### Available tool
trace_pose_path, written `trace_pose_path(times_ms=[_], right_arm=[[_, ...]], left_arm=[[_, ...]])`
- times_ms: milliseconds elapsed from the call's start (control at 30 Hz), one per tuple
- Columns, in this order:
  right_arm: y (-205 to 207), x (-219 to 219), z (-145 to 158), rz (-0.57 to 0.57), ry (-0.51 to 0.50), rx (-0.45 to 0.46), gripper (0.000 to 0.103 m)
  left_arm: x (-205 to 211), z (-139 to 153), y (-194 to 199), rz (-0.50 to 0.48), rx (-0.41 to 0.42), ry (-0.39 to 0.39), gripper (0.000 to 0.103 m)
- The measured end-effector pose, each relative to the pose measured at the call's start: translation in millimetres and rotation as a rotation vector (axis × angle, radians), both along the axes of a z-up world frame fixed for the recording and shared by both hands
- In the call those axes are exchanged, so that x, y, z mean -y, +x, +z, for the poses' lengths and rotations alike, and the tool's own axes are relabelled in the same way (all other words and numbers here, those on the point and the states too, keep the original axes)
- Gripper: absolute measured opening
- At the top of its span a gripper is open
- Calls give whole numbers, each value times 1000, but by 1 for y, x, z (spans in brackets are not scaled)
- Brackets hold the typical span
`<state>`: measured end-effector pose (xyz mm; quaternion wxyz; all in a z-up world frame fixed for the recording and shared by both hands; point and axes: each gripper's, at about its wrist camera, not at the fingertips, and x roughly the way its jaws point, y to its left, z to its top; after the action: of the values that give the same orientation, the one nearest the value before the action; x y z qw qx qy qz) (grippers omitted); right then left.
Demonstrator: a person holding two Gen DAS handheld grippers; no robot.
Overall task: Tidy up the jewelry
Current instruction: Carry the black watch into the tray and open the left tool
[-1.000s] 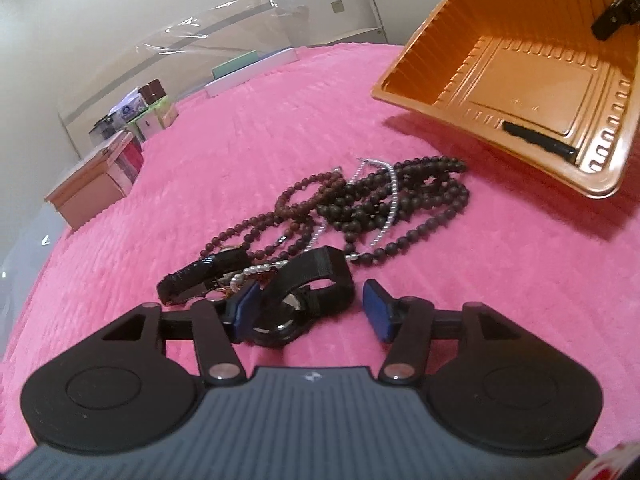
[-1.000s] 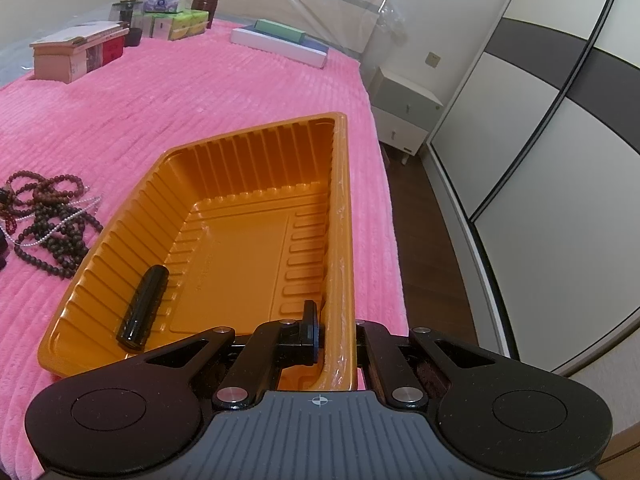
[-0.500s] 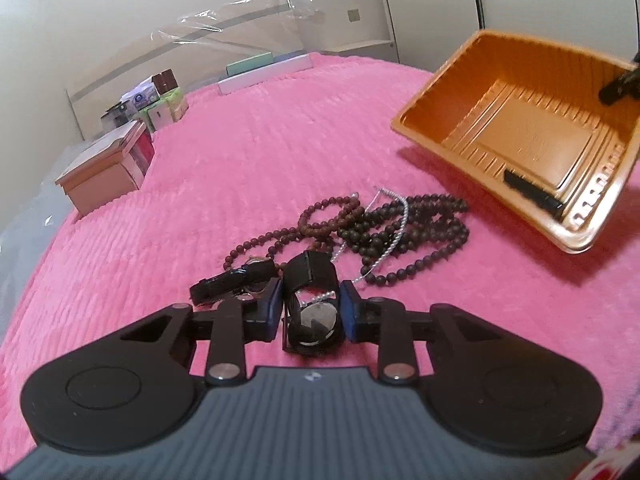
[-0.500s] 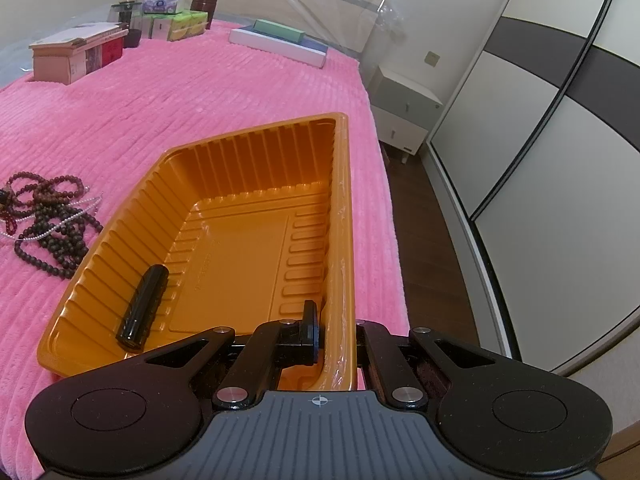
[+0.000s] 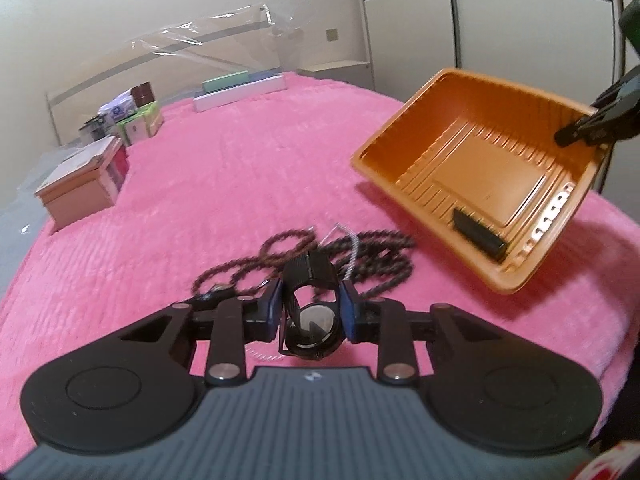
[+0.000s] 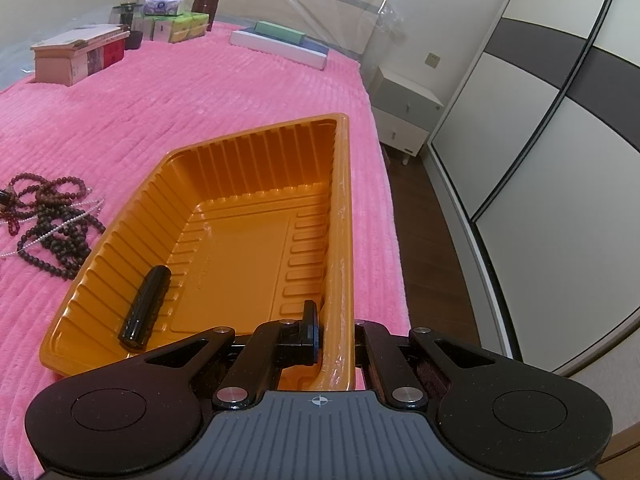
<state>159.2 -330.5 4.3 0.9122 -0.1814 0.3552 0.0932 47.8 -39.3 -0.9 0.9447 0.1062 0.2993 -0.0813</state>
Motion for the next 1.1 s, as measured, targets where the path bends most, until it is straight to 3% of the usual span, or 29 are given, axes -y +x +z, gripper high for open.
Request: trace_pose_path(times_ms=[433, 1100], right_arm=[[2, 2, -2, -3, 3, -11, 3], [2, 1, -3, -1, 3, -19, 3]], left_arm=[[48, 17, 39, -162, -9, -122, 27], [95, 15, 76, -289, -106, -250, 27]])
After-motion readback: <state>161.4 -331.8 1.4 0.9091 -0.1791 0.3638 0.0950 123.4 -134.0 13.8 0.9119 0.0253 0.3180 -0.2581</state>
